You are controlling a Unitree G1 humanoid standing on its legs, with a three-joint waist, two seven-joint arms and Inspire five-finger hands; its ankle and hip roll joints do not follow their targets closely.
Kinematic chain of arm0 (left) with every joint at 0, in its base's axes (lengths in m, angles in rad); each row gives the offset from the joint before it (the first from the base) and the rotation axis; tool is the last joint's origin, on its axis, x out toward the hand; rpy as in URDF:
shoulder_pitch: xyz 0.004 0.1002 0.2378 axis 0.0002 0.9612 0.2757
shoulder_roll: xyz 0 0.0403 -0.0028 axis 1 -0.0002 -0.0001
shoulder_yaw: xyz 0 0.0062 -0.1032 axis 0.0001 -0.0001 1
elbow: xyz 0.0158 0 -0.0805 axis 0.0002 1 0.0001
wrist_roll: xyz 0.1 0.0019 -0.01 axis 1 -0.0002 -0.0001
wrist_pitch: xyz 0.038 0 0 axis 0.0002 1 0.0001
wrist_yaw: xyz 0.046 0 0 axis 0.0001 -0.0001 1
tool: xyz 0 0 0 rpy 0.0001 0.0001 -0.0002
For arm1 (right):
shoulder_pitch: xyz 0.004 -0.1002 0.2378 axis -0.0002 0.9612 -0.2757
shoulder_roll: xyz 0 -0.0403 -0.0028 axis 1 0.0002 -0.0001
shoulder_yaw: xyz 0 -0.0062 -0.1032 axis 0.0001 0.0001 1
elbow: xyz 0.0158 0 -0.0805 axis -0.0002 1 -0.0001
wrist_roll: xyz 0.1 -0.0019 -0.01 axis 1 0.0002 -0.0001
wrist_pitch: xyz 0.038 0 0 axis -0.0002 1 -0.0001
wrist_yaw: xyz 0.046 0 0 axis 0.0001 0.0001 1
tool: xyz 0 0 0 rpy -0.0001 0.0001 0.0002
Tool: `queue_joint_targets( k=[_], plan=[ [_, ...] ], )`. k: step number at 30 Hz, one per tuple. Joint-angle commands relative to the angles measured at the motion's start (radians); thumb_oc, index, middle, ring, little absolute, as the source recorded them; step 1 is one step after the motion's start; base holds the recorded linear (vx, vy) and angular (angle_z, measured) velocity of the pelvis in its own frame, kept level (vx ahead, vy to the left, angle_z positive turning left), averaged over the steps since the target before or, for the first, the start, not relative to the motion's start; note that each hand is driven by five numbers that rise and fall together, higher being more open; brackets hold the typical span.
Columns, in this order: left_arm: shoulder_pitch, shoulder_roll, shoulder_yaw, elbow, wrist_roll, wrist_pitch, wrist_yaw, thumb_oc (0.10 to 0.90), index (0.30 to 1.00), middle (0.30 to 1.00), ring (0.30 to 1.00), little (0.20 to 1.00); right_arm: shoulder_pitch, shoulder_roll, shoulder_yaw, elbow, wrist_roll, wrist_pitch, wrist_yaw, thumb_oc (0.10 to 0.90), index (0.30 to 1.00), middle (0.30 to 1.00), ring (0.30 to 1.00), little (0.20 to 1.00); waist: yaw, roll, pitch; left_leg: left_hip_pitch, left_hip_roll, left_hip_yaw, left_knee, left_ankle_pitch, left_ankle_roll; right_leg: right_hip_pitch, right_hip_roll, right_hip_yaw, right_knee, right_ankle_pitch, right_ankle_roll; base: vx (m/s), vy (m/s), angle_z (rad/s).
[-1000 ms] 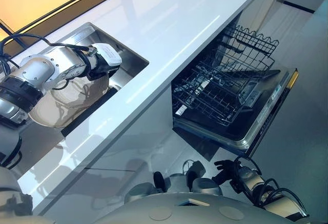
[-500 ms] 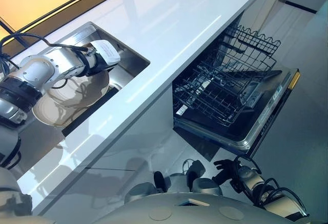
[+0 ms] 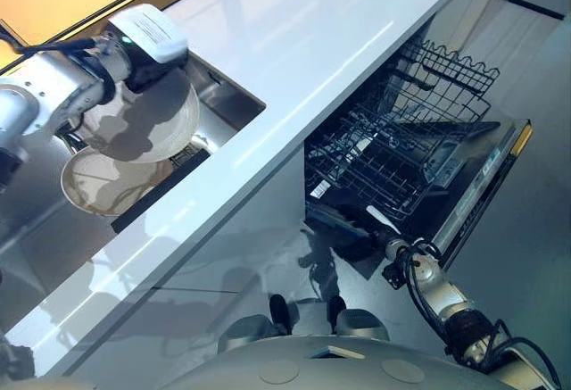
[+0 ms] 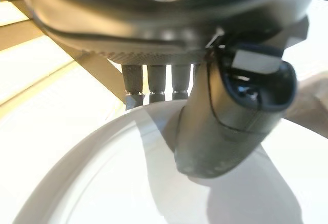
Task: Pick up plates and place into dishwasher.
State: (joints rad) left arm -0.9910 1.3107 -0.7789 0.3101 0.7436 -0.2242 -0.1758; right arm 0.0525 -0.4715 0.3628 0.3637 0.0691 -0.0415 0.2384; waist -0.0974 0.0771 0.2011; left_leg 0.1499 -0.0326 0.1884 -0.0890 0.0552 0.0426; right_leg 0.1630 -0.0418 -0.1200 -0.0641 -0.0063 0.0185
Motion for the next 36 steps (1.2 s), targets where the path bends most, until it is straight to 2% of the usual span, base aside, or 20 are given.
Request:
queue_joint_targets(
  k=[1,2,4,6,8,9,10,11,12,13,15,16,17,18,20,22,24,26,32,36],
  plan=[
    [-0.143,0.111,0.084,0.204,-0.047,0.024,0.144,0.100,0.300,0.300,0.300,0.200,0.024,-0.012,-0.083,-0.200,0.346,0.006,0.192,0.800,0.900,0.900,0.900,0.900,-0.014,0.025,-0.088,0.022,-0.036,0.028,0.038,-0.139,-0.005,-0.075,0.005,-0.031,0.076,-0.037,0.103,-0.06,-0.041,0.01],
    [-0.143,0.116,0.083,0.208,-0.052,0.022,0.151,0.100,0.300,0.300,0.300,0.200,0.024,-0.009,-0.088,-0.219,0.372,0.017,0.217,0.800,0.900,0.900,0.900,0.900,-0.013,0.025,-0.089,0.023,-0.035,0.029,0.038,-0.138,-0.006,-0.074,0.005,-0.032,0.076,-0.037,0.103,-0.06,-0.042,-0.01],
    [-0.114,0.141,0.103,0.246,-0.102,0.004,0.229,0.100,0.300,0.300,0.300,0.200,0.016,0.018,-0.106,-0.322,0.601,0.118,0.339,0.800,0.900,0.900,0.900,0.900,-0.005,0.023,-0.095,0.025,-0.033,0.029,0.035,-0.132,-0.011,-0.069,0.009,-0.037,0.073,-0.039,0.099,-0.06,-0.048,-0.04],
    [-0.046,0.151,0.162,0.255,-0.167,-0.012,0.312,0.100,0.300,0.300,0.300,0.200,-0.001,0.048,-0.116,-0.394,0.739,0.162,0.375,0.800,0.900,0.900,0.900,0.900,0.008,0.021,-0.102,0.024,-0.030,0.027,0.033,-0.129,-0.013,-0.064,0.011,-0.045,0.069,-0.041,0.096,-0.07,-0.045,0.01],
    [0.012,0.148,0.217,0.246,-0.233,-0.014,0.371,0.100,0.300,0.300,0.300,0.200,-0.020,0.053,-0.124,-0.439,0.785,0.138,0.358,0.800,0.900,0.900,0.900,0.900,0.017,0.021,-0.107,0.025,-0.028,0.025,0.029,-0.126,-0.014,-0.060,0.011,-0.052,0.064,-0.042,0.093,-0.06,-0.030,0.04],
    [0.055,0.140,0.271,0.234,-0.311,-0.024,0.413,0.100,0.300,0.300,0.300,0.200,-0.040,0.059,-0.141,-0.474,0.817,0.130,0.330,0.800,0.900,0.900,0.900,0.900,0.025,0.019,-0.111,0.027,-0.027,0.022,0.025,-0.123,-0.014,-0.056,0.012,-0.056,0.060,-0.043,0.089,-0.07,-0.027,0.05],
    [0.121,0.124,0.362,0.208,-0.401,-0.040,0.450,0.100,0.300,0.300,0.300,0.200,-0.060,0.061,-0.163,-0.503,0.815,0.083,0.302,0.800,0.900,0.900,0.900,0.900,0.032,0.017,-0.116,0.028,-0.025,0.020,0.021,-0.121,-0.015,-0.053,0.014,-0.060,0.058,-0.046,0.085,-0.07,-0.026,0.05],
    [0.153,0.109,0.410,0.191,-0.448,-0.046,0.463,0.100,0.300,0.300,0.300,0.200,-0.071,0.064,-0.178,-0.516,0.815,0.062,0.281,0.800,0.900,0.900,0.900,0.900,0.037,0.015,-0.118,0.029,-0.024,0.019,0.019,-0.120,-0.014,-0.052,0.015,-0.061,0.057,-0.047,0.082,-0.08,-0.031,0.06],
    [0.249,0.062,0.551,0.127,-0.550,-0.053,0.487,0.100,0.300,0.300,0.300,0.200,-0.099,0.068,-0.214,-0.546,0.781,-0.026,0.212,0.800,0.900,0.900,0.900,0.900,0.043,0.014,-0.124,0.032,-0.021,0.014,0.014,-0.118,-0.015,-0.047,0.018,-0.061,0.056,-0.053,0.076,-0.07,-0.031,0.08],
    [0.306,0.021,0.631,0.089,-0.596,-0.064,0.504,0.100,0.300,0.300,0.300,0.200,-0.114,0.070,-0.237,-0.558,0.748,-0.081,0.150,0.800,0.900,0.900,0.900,0.900,0.048,0.012,-0.128,0.032,-0.020,0.011,0.011,-0.117,-0.015,-0.046,0.021,-0.061,0.057,-0.056,0.071,-0.07,-0.033,0.09],
    [0.426,-0.068,0.786,-0.023,-0.632,-0.067,0.530,0.100,0.300,0.300,0.300,0.200,-0.138,0.074,-0.286,-0.598,0.647,-0.205,0.043,0.800,0.900,0.900,0.900,0.900,0.054,0.008,-0.134,0.034,-0.016,0.002,0.008,-0.117,-0.014,-0.043,0.026,-0.057,0.062,-0.066,0.062,-0.05,-0.019,0.09],
    [0.486,-0.118,0.850,-0.103,-0.623,-0.049,0.545,0.100,0.300,0.300,0.300,0.200,-0.149,0.074,-0.306,-0.635,0.631,-0.235,0.026,0.800,0.900,0.900,0.900,0.900,0.054,0.006,-0.135,0.035,-0.015,-0.001,0.008,-0.118,-0.012,-0.042,0.027,-0.053,0.066,-0.071,0.058,-0.07,-0.014,0.11],
    [0.561,-0.201,0.912,-0.196,-0.590,-0.049,0.586,0.100,0.300,0.300,0.300,0.200,-0.162,0.090,-0.322,-0.692,0.668,-0.228,0.047,0.800,0.900,0.900,0.900,0.900,0.055,0.004,-0.138,0.035,-0.013,-0.009,0.008,-0.118,-0.011,-0.043,0.030,-0.048,0.074,-0.077,0.052,-0.07,-0.013,0.10],
    [0.588,-0.243,0.927,-0.229,-0.559,-0.060,0.614,0.100,0.300,0.300,0.300,0.200,-0.171,0.099,-0.327,-0.715,0.714,-0.222,0.079,0.800,0.900,0.900,0.900,0.900,0.055,0.002,-0.138,0.035,-0.013,-0.012,0.009,-0.118,-0.010,-0.043,0.031,-0.045,0.079,-0.081,0.048,-0.08,-0.017,0.07],
    [0.603,-0.321,0.916,-0.296,-0.453,-0.059,0.696,0.100,0.300,0.300,0.300,0.200,-0.207,0.123,-0.321,-0.756,0.814,-0.148,0.145,0.800,0.900,0.900,0.900,0.900,0.057,-0.008,-0.140,0.033,-0.014,-0.022,0.012,-0.119,-0.010,-0.041,0.033,-0.042,0.085,-0.086,0.042,-0.07,-0.019,0.06],
    [0.589,-0.354,0.896,-0.314,-0.372,-0.062,0.770,0.100,0.300,0.300,0.300,0.200,-0.239,0.136,-0.303,-0.773,0.869,-0.102,0.175,0.800,0.900,0.900,0.900,0.900,0.059,-0.015,-0.141,0.033,-0.015,-0.028,0.013,-0.117,-0.011,-0.038,0.034,-0.042,0.085,-0.087,0.037,-0.07,-0.022,0.02],
    [0.548,-0.375,0.855,-0.321,-0.296,-0.049,0.841,0.100,0.300,0.300,0.300,0.200,-0.283,0.145,-0.267,-0.775,0.865,-0.075,0.156,0.800,0.900,0.900,0.900,0.900,0.063,-0.024,-0.145,0.032,-0.016,-0.031,0.016,-0.117,-0.013,-0.035,0.033,-0.046,0.084,-0.087,0.033,-0.06,-0.024,0.03],
    [0.507,-0.398,0.808,-0.331,-0.253,-0.041,0.897,0.100,0.300,0.300,0.300,0.200,-0.331,0.145,-0.218,-0.772,0.799,-0.092,0.113,0.800,0.900,0.900,0.900,0.900,0.068,-0.032,-0.150,0.030,-0.015,-0.034,0.017,-0.114,-0.017,-0.032,0.033,-0.051,0.084,-0.087,0.029,-0.05,-0.020,0.10],
    [0.484,-0.452,0.744,-0.352,-0.229,-0.024,0.944,0.100,0.300,0.300,0.300,0.200,-0.380,0.116,-0.163,-0.751,0.609,-0.190,-0.008,0.800,0.900,0.900,0.900,0.900,0.072,-0.042,-0.154,0.032,-0.013,-0.036,0.016,-0.112,-0.024,-0.027,0.036,-0.053,0.081,-0.085,0.026,-0.02,-0.009,0.07],
    [0.497,-0.499,0.730,-0.364,-0.204,-0.014,0.967,0.100,0.300,0.300,0.300,0.200,-0.397,0.108,-0.151,-0.749,0.590,-0.166,-0.046,0.800,0.900,0.900,0.900,0.900,0.072,-0.046,-0.154,0.035,-0.014,-0.039,0.012,-0.112,-0.026,-0.023,0.038,-0.049,0.074,-0.081,0.025,-0.01,0.001,0.00]
  ],
)
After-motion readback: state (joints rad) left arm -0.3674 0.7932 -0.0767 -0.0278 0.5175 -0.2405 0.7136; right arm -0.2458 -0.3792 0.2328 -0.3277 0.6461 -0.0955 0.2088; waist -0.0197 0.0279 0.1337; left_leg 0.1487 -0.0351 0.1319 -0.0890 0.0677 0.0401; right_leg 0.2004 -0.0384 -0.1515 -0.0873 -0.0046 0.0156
